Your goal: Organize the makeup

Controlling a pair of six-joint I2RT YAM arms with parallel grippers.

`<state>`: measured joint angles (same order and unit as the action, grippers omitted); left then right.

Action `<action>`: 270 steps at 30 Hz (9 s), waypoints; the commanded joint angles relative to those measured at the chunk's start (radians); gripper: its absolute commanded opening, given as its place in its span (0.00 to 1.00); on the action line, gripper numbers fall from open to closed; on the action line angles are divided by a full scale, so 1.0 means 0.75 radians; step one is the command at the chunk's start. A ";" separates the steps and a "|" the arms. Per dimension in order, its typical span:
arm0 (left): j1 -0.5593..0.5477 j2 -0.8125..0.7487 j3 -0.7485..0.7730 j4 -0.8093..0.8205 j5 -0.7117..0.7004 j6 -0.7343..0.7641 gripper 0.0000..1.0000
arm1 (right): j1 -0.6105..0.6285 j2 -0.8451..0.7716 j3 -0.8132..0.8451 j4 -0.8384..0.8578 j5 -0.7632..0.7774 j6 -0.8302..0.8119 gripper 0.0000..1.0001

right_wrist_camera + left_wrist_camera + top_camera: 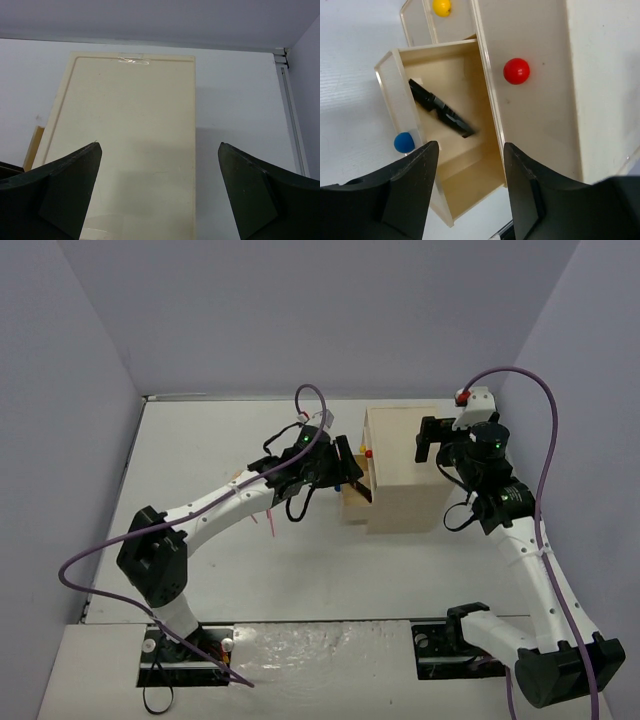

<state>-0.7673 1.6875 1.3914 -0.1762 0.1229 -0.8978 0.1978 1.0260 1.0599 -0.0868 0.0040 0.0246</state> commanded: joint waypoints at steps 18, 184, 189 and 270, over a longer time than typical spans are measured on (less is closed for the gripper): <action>0.657 -0.246 0.079 -0.679 -0.065 1.022 0.71 | 0.004 -0.047 -0.002 0.104 0.009 0.005 1.00; 0.338 -0.014 -0.200 0.386 0.637 1.143 0.89 | -0.178 0.225 0.090 0.034 -0.345 0.112 1.00; 0.322 0.105 -0.111 0.367 0.757 1.303 0.81 | -0.181 0.254 0.093 0.034 -0.365 0.109 1.00; 0.194 0.628 -0.175 1.449 0.716 -0.171 0.45 | 0.012 0.253 0.120 0.125 -0.317 -0.049 1.00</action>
<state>-0.6103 2.1906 1.2093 0.7935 0.6241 -1.0410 0.1966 1.2097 1.1520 -0.0927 -0.2095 -0.0196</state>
